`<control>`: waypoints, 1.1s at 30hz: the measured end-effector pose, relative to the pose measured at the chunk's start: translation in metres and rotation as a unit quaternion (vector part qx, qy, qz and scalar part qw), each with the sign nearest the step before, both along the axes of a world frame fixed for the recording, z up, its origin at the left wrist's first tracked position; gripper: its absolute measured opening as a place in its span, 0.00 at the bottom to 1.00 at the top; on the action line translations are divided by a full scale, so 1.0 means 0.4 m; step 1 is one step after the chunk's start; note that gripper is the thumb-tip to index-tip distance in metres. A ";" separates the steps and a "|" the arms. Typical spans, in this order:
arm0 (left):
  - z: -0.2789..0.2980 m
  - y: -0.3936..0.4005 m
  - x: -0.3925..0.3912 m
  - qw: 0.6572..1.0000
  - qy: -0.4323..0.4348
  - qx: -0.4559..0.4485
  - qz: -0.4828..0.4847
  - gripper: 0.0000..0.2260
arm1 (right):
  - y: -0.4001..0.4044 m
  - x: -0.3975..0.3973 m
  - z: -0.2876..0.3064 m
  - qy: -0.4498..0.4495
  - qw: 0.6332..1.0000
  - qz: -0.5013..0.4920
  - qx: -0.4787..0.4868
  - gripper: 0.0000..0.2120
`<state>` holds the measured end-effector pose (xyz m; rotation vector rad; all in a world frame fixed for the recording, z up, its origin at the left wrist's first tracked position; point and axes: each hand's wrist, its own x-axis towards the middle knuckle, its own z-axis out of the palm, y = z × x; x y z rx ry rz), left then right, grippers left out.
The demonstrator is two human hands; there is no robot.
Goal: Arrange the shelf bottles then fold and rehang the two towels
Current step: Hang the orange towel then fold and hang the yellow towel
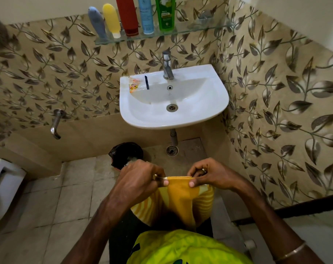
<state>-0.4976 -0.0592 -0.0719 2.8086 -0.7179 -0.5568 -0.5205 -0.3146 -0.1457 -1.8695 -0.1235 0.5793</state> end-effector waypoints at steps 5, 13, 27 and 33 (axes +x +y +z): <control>0.000 0.007 0.006 0.999 -0.010 0.012 0.045 0.14 | 0.026 -0.011 0.010 -0.053 0.998 -0.033 -0.013 0.09; -0.017 -0.028 -0.017 0.999 -0.021 0.025 -0.041 0.32 | 0.076 -0.020 0.030 -0.068 0.997 -0.044 0.018 0.09; 0.004 -0.031 -0.009 0.998 -0.048 0.007 -0.027 0.14 | 0.002 -0.011 0.008 0.036 0.998 0.042 -0.021 0.17; 0.007 -0.003 -0.003 0.999 -0.035 0.003 -0.010 0.14 | -0.007 0.003 0.012 0.029 1.000 0.007 0.004 0.15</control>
